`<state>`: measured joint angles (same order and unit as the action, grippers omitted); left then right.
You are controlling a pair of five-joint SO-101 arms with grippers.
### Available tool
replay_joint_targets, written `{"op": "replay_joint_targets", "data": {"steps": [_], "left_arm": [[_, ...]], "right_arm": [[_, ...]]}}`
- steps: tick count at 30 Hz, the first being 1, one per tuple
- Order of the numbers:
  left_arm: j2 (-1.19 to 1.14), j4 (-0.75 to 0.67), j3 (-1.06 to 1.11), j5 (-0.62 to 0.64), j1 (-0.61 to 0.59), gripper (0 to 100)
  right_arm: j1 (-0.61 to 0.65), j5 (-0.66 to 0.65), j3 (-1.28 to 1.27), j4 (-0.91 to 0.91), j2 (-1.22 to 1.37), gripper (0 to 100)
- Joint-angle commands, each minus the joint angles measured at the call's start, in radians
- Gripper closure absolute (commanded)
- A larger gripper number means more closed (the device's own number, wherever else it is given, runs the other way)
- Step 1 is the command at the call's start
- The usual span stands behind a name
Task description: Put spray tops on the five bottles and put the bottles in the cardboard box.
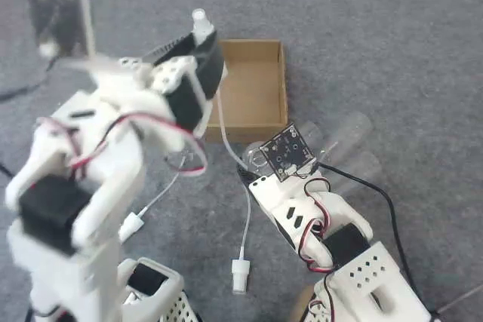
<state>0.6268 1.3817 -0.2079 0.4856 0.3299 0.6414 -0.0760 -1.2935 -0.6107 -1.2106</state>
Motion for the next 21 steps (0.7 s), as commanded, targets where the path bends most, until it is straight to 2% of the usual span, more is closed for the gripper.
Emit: {"op": "replay_joint_targets", "data": {"steps": [1, 7, 13, 16, 21], "left_arm": [[0.143, -0.072, 0.064, -0.057, 0.032, 99], [0.344, -0.226, 0.355, -0.130, 0.034, 99], [0.572, -0.520, 0.691, -0.135, 0.034, 99], [0.655, -0.647, 0.831, -0.181, 0.038, 99], [0.740, -0.743, 0.980, -0.242, 0.137, 99]], "right_arm": [[0.008, -0.018, 0.011, 0.027, -0.044, 99.3], [0.008, -0.018, 0.011, 0.027, -0.044, 99.3], [0.008, -0.060, 0.008, 0.027, -0.041, 99.3], [0.008, -0.064, 0.008, 0.027, -0.039, 99.3], [0.008, -0.066, 0.008, 0.027, -0.036, 99.3]]}}
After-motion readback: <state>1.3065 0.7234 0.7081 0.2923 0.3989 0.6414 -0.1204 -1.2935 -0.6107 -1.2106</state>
